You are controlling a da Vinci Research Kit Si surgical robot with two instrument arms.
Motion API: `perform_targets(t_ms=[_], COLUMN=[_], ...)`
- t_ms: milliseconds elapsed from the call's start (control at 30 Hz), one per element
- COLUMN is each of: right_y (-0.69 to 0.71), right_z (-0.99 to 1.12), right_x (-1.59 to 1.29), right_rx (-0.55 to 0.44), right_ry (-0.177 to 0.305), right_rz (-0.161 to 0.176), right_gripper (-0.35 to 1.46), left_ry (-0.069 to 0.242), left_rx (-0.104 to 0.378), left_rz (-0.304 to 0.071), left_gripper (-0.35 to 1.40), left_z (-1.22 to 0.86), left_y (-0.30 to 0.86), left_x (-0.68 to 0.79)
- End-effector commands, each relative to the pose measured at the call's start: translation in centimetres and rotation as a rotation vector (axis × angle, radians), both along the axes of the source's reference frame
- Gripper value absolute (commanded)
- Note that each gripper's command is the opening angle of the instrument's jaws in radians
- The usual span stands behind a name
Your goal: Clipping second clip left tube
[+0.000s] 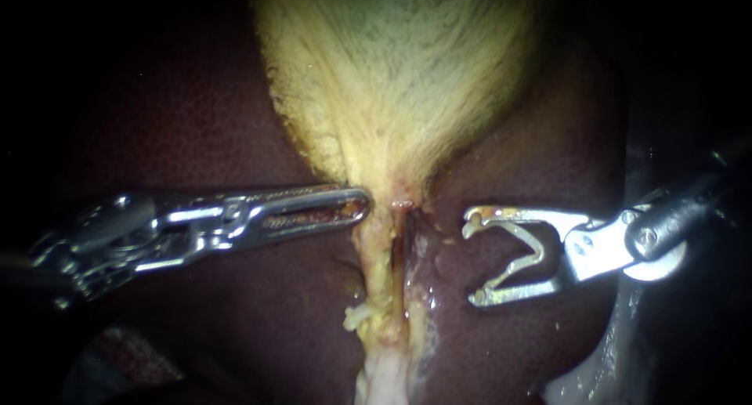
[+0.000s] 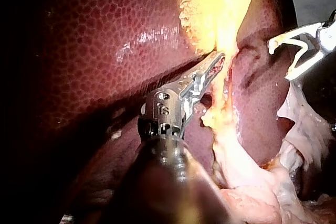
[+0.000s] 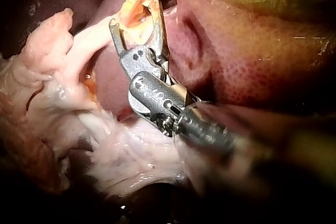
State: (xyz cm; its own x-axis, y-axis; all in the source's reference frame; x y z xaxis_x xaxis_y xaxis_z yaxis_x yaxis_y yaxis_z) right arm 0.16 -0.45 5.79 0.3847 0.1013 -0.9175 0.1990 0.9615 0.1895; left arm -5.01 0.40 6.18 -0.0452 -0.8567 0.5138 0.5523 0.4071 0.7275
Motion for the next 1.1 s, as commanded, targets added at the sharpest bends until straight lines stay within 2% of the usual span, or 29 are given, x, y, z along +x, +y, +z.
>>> perform_targets(t_ms=[33,133,300,533,667,833,1100], right_y=[-0.03,-0.13,-0.36,-0.58,-0.61,-0.56,-0.55], right_z=[0.02,0.09,0.28,0.54,0.68,0.88,1.24], right_x=[0.03,0.13,0.43,0.9,1.06,1.15,1.15], right_rx=[-0.003,0.024,0.117,0.141,0.152,0.157,0.133], right_ry=[-0.002,-0.004,-0.017,-0.034,-0.041,-0.048,-0.137], right_rz=[0.003,0.003,0.012,0.034,0.043,0.055,0.02], right_gripper=[0.6,0.6,0.6,0.6,0.6,0.6,0.58], left_ry=[-0.002,-0.008,0.003,0.013,0.015,0.016,0.02], left_rx=[0.0,0.005,0.006,0.004,0.005,0.005,0.007], left_rz=[0.001,0.009,-0.004,-0.016,-0.018,-0.02,-0.021], left_gripper=[-0.35,-0.35,-0.35,-0.35,-0.35,-0.35,-0.35], left_z=[-0.02,-0.08,-0.17,-0.25,-0.31,-0.38,-0.48], left_y=[0.01,0.04,0.07,0.04,0.03,0.0,-0.05], left_x=[0.02,0.11,0.32,0.57,0.61,0.6,0.61])
